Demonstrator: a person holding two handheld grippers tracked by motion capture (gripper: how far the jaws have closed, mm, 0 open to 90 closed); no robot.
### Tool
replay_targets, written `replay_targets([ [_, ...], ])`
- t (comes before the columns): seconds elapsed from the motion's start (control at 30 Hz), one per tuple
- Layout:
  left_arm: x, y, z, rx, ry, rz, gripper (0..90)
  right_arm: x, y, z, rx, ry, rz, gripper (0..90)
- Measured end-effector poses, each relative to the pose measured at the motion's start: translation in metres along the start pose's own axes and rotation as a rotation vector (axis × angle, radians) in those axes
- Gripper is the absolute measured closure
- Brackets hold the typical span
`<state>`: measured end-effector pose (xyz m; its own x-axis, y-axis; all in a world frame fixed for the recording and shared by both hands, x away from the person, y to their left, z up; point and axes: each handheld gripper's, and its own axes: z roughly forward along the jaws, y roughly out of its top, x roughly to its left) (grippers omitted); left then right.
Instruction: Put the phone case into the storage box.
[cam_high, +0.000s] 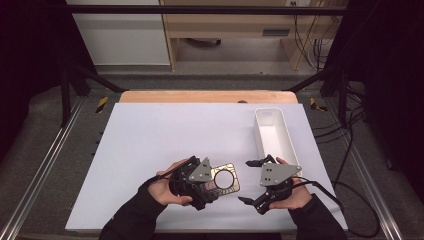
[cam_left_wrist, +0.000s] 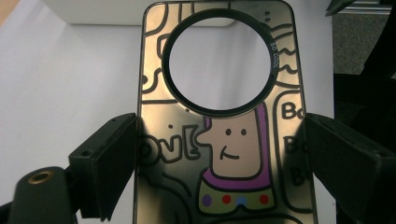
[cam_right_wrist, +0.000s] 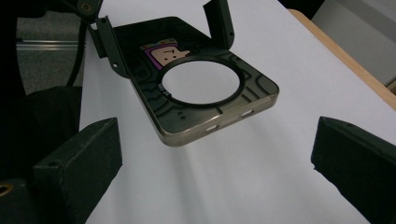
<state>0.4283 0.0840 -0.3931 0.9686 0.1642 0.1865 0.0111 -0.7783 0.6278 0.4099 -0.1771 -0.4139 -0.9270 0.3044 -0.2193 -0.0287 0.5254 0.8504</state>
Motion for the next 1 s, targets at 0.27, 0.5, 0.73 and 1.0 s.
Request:
replay_targets([
  [0.27,-0.004,0.003,0.001,-0.013,-0.008,0.032,11.5,0.002,0.002,0.005,0.008,0.026,-0.018,2.9],
  [0.5,-0.009,0.008,0.001,-0.024,-0.014,0.079,11.5,0.004,0.004,0.01,0.013,0.051,-0.041,3.2],
  [0.73,-0.012,0.011,0.001,-0.028,-0.034,0.112,11.5,0.006,0.004,0.011,0.013,0.075,-0.047,3.4],
  [1.0,-0.015,0.014,0.005,-0.029,-0.058,0.145,11.5,0.006,0.004,0.016,0.007,0.101,-0.057,3.3],
])
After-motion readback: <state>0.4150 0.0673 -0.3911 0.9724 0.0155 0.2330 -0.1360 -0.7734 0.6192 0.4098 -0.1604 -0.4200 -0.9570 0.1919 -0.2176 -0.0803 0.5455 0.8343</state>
